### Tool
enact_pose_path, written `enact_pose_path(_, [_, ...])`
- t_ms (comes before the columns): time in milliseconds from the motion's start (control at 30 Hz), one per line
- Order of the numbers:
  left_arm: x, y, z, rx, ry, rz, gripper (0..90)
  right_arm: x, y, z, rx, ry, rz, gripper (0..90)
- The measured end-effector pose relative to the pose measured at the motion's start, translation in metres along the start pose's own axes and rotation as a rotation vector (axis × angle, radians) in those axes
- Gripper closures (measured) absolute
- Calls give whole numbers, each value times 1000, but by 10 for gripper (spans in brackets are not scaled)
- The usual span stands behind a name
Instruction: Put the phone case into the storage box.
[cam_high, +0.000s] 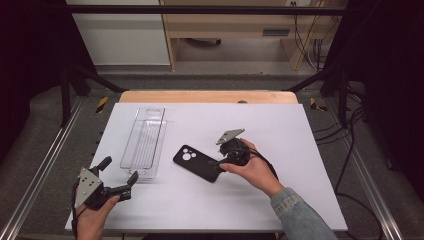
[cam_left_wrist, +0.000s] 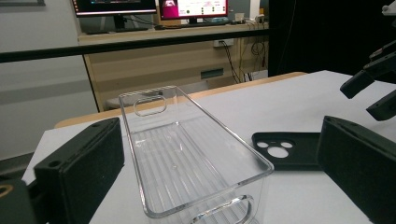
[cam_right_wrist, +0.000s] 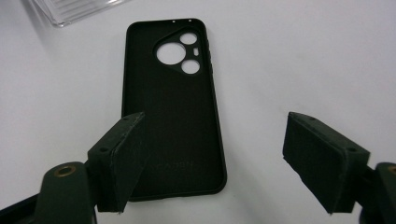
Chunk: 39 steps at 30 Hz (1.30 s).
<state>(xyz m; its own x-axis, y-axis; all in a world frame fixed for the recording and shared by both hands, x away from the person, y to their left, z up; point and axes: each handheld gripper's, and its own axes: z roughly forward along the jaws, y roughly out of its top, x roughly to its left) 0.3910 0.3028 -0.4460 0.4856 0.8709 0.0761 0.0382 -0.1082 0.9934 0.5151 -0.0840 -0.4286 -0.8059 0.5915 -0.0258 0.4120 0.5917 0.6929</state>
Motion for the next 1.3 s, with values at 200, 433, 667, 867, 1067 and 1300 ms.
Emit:
enact_pose_path(200, [0, 0, -2, -2, 11, -4, 6, 2, 1, 3, 15, -4, -9, 300])
enact_pose_path(433, [0, 0, -1, -3, 6, -4, 6, 4, 4, 9, 28, 1, -2, 384])
enact_pose_path(667, [1, 0, -1, -6, -1, -4, 6, 7, 7, 21, 45, 4, -11, 459])
enact_pose_path(867, [1, 0, -1, -6, 1, -4, 6, 2, 6, 26, 69, -7, -1, 532])
enact_pose_path(1067, [0, 0, 0, -4, -1, -2, 6, -1, 5, 27, 85, -8, 10, 569])
enact_pose_path(1300, [0, 0, 0, 0, 1, 2, 6, -7, 1, 31, 110, -2, 23, 611])
